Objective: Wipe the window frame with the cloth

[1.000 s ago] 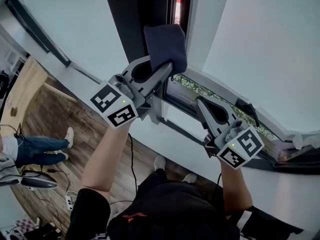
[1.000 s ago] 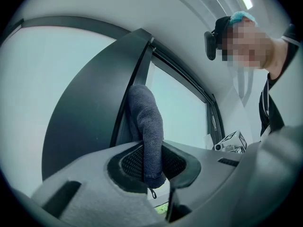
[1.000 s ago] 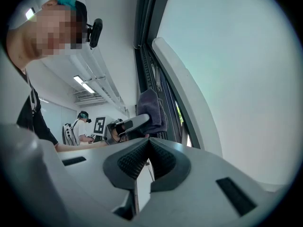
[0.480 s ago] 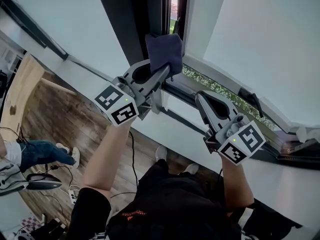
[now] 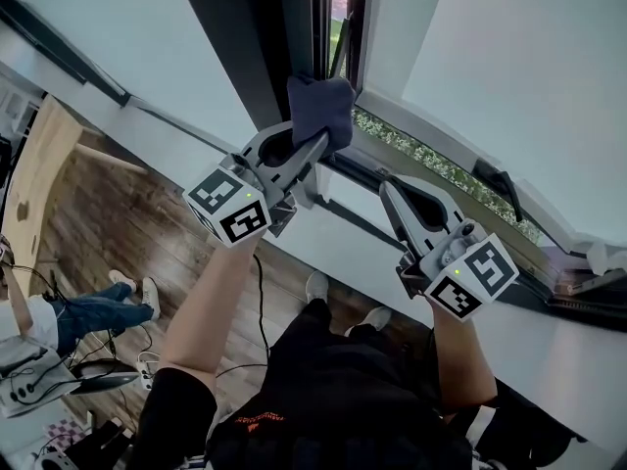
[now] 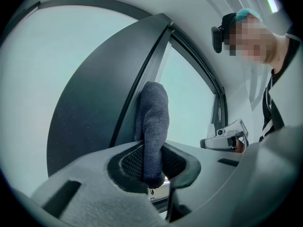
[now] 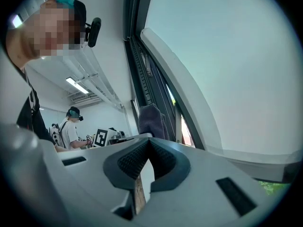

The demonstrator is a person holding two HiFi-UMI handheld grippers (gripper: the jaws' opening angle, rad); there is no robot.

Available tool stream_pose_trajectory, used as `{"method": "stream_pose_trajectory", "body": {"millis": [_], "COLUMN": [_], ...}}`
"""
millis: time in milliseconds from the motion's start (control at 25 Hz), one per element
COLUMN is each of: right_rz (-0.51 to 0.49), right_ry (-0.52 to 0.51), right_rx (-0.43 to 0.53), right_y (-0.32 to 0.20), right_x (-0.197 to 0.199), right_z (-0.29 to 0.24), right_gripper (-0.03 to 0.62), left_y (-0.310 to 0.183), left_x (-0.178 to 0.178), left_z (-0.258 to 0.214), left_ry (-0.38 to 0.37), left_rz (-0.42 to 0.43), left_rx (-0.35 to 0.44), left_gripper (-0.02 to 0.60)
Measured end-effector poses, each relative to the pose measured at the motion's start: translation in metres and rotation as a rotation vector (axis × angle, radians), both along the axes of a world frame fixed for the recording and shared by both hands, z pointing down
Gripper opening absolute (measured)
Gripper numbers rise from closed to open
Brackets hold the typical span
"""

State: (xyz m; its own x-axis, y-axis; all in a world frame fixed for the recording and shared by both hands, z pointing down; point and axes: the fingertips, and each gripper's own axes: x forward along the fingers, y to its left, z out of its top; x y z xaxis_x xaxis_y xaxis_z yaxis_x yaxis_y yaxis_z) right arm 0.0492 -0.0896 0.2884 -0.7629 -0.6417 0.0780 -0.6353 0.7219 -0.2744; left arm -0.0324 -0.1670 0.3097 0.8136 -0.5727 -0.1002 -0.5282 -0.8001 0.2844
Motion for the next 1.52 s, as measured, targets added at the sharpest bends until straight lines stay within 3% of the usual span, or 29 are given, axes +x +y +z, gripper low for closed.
{"method": "stream_pose_trajectory", "body": {"millis": [480, 1520], "right_rz": [0.01, 0.036], "right_ry": [0.018, 0.031], "right_rx": [-0.067, -0.161], "right_y": [0.002, 0.0], "right_x": [-0.001, 0.002], "right_z": [0.036, 0.085], "right_gripper": [0.003, 0.003], "left_y": [0.001, 0.006], "left_x": [-0.004, 0.004], "left_z": [0.055, 0.15], "left_ry": [0.022, -0.009], "left_rz": [0.008, 0.031], "left_rx": [-0.104, -0.269], "left_gripper": [0.061, 0.061]}}
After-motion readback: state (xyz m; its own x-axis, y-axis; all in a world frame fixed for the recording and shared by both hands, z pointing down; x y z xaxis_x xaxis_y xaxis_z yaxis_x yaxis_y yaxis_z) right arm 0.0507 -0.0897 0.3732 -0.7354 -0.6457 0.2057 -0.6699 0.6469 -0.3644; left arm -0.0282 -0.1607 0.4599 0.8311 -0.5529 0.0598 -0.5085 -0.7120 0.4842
